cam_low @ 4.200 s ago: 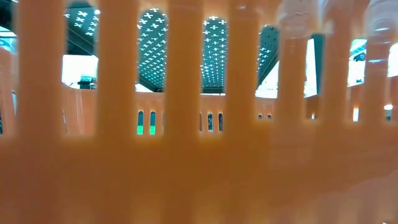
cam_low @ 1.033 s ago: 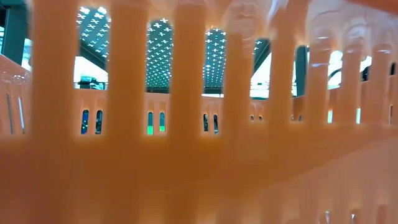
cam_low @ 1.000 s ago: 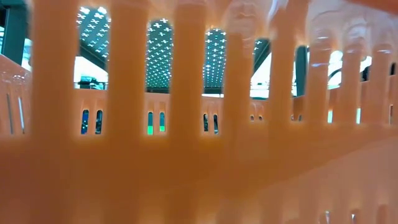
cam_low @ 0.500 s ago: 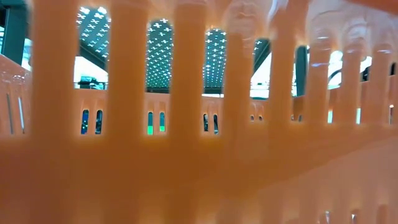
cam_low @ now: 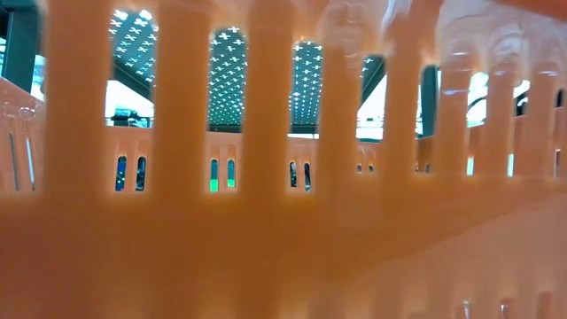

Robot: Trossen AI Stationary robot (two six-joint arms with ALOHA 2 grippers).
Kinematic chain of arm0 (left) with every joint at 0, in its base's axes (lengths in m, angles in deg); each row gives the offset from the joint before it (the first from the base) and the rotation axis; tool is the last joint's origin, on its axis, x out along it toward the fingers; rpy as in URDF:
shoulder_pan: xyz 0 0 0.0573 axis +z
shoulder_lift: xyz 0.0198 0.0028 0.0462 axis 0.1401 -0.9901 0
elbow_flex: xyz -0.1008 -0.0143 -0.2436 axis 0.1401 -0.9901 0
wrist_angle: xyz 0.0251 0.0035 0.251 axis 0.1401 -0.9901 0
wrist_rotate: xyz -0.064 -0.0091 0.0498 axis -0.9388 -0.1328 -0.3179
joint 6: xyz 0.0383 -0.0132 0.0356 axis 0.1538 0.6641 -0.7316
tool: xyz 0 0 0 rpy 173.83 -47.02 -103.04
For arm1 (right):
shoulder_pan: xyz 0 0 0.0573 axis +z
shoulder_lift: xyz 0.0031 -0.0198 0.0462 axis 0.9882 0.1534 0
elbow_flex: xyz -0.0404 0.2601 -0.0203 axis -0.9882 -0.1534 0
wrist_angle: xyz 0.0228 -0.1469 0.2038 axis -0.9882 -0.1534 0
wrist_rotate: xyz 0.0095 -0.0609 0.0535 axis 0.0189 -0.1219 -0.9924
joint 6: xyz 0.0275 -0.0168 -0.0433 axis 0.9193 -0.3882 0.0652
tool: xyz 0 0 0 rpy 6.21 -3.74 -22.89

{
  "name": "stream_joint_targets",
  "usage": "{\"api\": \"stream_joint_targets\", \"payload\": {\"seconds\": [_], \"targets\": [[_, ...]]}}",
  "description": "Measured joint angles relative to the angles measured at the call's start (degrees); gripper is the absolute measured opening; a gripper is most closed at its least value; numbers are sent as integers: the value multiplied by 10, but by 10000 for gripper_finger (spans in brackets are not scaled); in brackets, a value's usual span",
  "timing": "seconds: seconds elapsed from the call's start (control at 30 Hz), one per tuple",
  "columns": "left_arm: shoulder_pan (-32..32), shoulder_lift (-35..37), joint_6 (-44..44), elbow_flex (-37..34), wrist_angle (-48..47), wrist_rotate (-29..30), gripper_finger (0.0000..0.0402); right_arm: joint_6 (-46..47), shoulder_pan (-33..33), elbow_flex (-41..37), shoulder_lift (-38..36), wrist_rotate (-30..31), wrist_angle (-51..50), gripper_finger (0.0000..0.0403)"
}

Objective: Pick & Place Office Desk Supplies
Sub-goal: Put the bottom blue spring keychain into the orange basket

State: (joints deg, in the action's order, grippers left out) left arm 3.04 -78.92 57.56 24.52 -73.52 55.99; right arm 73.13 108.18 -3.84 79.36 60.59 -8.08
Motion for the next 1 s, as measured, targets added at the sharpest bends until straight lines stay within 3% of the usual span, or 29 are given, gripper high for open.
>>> {"api": "stream_joint_targets", "payload": {"seconds": [0.57, 0.9, 1.0], "targets": [[0, 0, 0, 0, 0, 0, 98, -100, 0, 39, -61, 195, -33, 18], [0, 0, 0, 0, 0, 0, 98, -271, 0, 101, -63, 337, -12, 22], [0, 0, 0, 0, 0, 0, 98, -339, 0, 130, -64, 355, 4, 22]]}}
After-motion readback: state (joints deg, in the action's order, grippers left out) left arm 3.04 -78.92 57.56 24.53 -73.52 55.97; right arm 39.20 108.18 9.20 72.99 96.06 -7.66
